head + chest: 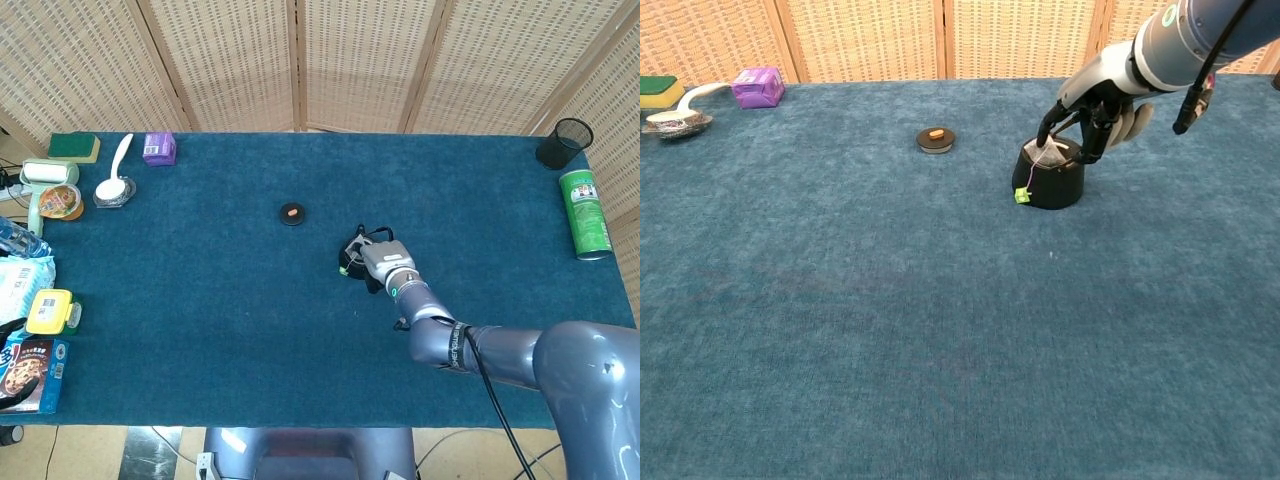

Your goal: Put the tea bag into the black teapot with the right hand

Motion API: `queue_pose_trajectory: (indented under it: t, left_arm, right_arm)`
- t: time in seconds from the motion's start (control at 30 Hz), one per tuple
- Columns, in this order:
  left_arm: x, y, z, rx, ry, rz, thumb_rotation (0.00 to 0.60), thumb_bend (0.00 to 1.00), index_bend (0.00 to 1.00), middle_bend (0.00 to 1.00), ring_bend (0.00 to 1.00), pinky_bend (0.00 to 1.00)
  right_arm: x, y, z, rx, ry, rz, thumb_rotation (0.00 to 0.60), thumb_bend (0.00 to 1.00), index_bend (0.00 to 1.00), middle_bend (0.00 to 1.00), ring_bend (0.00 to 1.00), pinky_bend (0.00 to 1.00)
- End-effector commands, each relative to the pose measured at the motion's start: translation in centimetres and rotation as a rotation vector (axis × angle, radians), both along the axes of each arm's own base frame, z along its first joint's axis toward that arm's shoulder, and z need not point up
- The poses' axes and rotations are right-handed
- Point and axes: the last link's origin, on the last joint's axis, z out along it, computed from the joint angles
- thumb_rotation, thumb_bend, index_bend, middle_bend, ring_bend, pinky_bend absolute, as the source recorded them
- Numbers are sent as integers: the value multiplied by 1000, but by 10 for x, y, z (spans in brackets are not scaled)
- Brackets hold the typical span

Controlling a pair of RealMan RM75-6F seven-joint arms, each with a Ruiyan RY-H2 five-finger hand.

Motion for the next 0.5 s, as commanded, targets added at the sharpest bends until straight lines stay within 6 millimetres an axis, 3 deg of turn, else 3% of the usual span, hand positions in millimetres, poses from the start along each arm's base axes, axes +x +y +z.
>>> queue_pose_trajectory:
  t: [0.03, 0.5]
  left_arm:
    - [0, 1, 0, -1, 0, 0, 600, 265, 124, 202, 78, 151]
    - [-1, 0, 0, 3, -1, -1, 600, 265, 124, 201, 77, 151]
  right_arm:
    - [-3, -1, 1, -3, 21, -7, 600, 730, 84, 1000, 1000, 1000]
    - [6, 9, -10, 46, 22, 1, 600, 730, 91, 1000, 1000, 1000]
